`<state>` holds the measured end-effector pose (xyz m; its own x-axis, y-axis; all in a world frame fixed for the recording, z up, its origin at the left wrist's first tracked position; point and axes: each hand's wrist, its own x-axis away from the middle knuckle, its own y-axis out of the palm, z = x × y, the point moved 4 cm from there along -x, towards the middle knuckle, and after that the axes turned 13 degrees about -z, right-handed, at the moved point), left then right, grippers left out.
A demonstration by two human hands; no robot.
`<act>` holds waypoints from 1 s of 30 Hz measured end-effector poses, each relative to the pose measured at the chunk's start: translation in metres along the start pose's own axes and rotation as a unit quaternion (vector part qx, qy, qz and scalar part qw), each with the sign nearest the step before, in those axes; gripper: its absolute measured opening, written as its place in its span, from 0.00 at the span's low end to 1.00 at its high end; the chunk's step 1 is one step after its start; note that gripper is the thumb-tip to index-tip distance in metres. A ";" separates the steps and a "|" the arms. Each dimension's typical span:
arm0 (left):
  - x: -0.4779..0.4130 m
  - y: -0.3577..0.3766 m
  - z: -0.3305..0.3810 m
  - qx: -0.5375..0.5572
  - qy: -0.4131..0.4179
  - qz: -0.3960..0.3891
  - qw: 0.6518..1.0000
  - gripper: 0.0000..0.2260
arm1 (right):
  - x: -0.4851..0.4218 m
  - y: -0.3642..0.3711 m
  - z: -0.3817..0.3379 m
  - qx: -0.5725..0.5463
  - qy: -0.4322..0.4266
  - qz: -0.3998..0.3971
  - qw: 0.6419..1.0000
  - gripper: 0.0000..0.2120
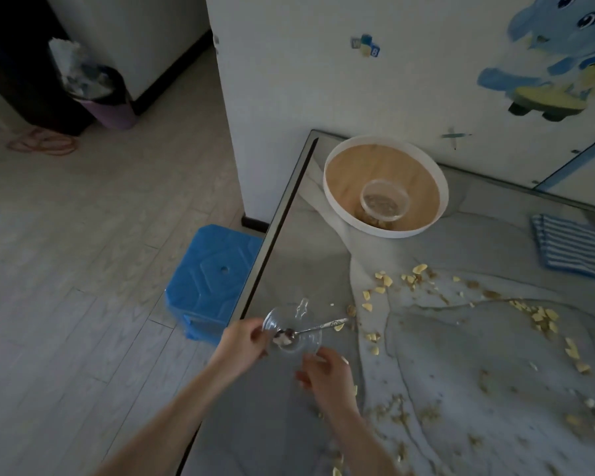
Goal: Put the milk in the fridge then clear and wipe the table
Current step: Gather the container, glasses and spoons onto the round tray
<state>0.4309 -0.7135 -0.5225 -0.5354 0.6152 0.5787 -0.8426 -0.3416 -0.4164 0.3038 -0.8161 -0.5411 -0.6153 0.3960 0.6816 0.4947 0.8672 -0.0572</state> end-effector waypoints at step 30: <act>-0.210 -0.013 0.146 0.313 0.019 0.032 0.949 0.16 | -0.185 -0.115 -0.286 0.056 -0.056 0.054 0.995 0.16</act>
<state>0.5453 -0.9420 -0.5358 -0.5933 0.6003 0.5363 -0.6850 -0.7265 0.0553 0.5365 -1.0759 -0.4519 -0.6303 0.5143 0.5816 0.4944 0.8435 -0.2101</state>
